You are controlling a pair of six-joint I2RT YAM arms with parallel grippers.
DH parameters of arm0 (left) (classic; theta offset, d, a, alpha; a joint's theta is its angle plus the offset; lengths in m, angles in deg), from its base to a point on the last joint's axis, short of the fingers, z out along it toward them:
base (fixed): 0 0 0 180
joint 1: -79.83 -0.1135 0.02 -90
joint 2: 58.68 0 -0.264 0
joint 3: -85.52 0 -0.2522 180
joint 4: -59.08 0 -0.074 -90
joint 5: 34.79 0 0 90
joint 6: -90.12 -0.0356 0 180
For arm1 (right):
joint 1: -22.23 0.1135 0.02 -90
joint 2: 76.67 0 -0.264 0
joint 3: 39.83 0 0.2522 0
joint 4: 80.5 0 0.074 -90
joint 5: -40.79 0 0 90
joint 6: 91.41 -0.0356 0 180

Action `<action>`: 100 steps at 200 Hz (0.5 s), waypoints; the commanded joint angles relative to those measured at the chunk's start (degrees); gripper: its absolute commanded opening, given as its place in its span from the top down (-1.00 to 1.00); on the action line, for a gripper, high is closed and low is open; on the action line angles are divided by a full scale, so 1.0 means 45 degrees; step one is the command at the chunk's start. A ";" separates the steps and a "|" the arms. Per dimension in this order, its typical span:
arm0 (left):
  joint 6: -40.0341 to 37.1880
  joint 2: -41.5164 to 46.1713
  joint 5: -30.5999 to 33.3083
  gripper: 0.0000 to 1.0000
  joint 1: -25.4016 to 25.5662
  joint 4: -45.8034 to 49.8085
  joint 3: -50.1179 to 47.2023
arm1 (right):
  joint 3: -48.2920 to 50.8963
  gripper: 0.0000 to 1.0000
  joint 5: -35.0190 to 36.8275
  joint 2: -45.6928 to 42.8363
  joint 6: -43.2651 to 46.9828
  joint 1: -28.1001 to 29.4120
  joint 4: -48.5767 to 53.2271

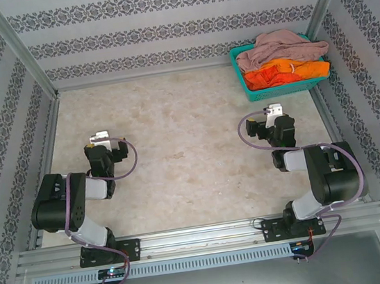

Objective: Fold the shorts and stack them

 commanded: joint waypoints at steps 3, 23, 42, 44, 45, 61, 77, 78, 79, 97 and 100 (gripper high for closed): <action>-0.0113 0.0000 -0.0108 -1.00 -0.0016 0.0042 0.0212 | -0.0204 -0.95 -0.0210 0.0028 -0.0043 -0.0139 -0.0294; -0.0112 0.0017 -0.0125 -1.00 -0.0015 0.0048 0.0227 | -0.0204 -0.95 -0.0210 0.0021 -0.0031 -0.0140 -0.0294; -0.0112 0.0015 -0.0155 -1.00 -0.0015 0.0074 0.0231 | -0.0219 -0.95 -0.0210 0.0016 -0.0052 -0.0140 -0.0294; -0.0113 0.0017 -0.0152 -1.00 -0.0015 0.0063 0.0231 | -0.0222 -0.95 -0.0210 0.0016 -0.0051 -0.0139 -0.0294; -0.0113 0.0007 -0.0158 -1.00 -0.0015 0.0061 0.0231 | -0.0223 -0.95 -0.0210 0.0016 -0.0055 -0.0139 -0.0294; -0.0097 0.0016 -0.0165 -1.00 -0.0015 0.0073 0.0232 | -0.0223 -0.95 -0.0210 0.0016 -0.0056 -0.0139 -0.0294; -0.0089 0.0011 -0.0145 -1.00 -0.0016 0.0074 0.0230 | -0.0223 -0.95 -0.0210 0.0036 -0.0052 -0.0139 -0.0275; -0.0091 0.0014 -0.0145 -1.00 -0.0015 0.0076 0.0231 | -0.0233 -0.96 -0.0210 0.0036 -0.0045 -0.0139 -0.0275; -0.0093 0.0006 -0.0145 -1.00 -0.0015 0.0077 0.0231 | -0.0228 -0.96 -0.0220 0.0036 -0.0052 -0.0139 -0.0275; -0.0014 0.0012 -0.0141 -1.00 -0.0040 0.0135 0.0271 | -0.0238 -0.95 -0.0210 0.0038 -0.0056 -0.0139 -0.0275; -0.0016 0.0017 -0.0135 -1.00 -0.0036 0.0147 0.0271 | -0.0237 -0.95 -0.0210 0.0036 -0.0058 -0.0149 -0.0272</action>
